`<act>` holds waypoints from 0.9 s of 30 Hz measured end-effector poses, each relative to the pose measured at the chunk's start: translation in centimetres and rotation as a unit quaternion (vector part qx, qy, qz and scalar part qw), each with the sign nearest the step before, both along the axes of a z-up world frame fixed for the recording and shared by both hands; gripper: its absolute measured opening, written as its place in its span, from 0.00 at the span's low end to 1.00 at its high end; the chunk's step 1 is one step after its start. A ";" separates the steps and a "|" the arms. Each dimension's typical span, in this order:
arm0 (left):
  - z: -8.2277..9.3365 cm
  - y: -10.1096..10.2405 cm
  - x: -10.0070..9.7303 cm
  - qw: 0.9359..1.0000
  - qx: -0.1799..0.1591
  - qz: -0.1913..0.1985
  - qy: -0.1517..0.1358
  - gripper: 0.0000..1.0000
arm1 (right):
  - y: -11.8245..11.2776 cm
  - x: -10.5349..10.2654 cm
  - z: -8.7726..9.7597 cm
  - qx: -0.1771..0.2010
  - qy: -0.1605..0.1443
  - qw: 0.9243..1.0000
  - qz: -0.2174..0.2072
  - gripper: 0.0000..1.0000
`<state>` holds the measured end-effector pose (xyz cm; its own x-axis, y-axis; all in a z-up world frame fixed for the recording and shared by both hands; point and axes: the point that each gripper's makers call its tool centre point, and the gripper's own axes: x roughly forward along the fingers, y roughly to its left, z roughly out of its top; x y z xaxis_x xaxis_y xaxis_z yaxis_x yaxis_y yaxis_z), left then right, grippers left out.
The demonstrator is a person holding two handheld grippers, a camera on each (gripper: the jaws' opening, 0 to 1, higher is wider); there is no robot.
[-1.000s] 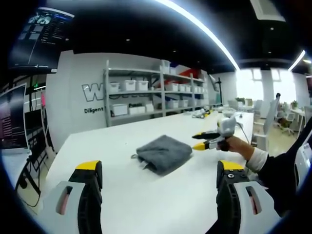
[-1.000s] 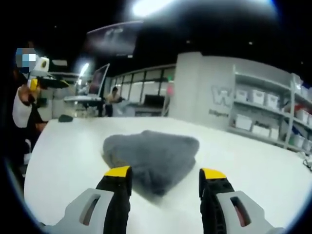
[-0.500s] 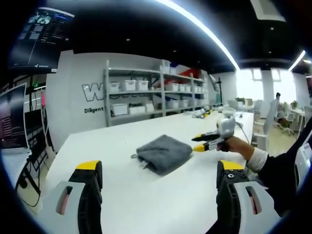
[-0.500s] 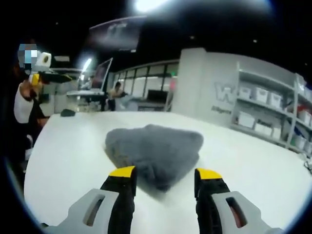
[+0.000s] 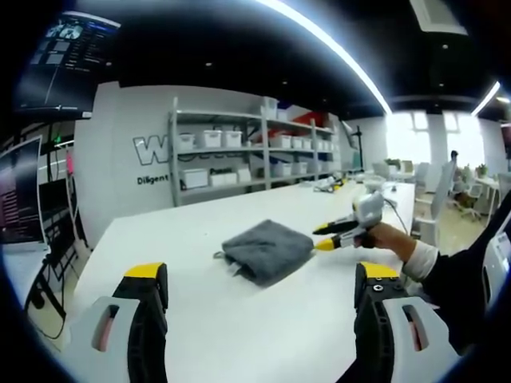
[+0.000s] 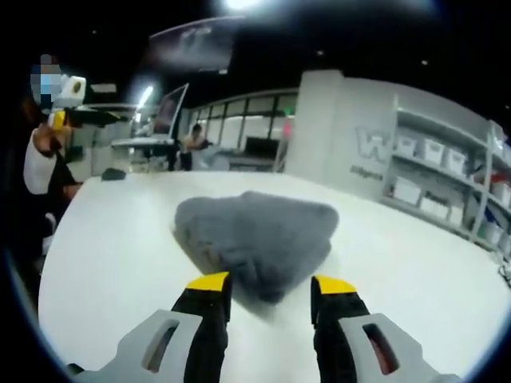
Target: Open the folded towel by lifting each exposed corner and separating the folded layers until the towel lies flat within the target outline without major curled edges
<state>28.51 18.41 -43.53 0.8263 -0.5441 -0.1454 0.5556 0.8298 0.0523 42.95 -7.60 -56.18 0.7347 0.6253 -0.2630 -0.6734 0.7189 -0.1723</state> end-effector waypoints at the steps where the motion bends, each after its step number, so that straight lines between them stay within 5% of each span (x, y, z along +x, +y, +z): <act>1: 0.0 0.0 0.0 1.000 0.000 0.000 0.000 0.95 | 0.0 -0.1 -0.1 -0.002 0.001 1.000 -0.001 0.36; 27: 0.2 0.3 0.2 1.000 0.000 0.003 -0.001 0.95 | -0.3 0.6 -1.1 -0.017 0.035 0.999 -0.024 0.28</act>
<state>28.68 18.70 -43.38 0.8304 -0.5383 -0.1437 0.5497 0.8336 0.0537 43.54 -7.95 -57.27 0.7426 0.5797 -0.3354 -0.6496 0.7453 -0.1501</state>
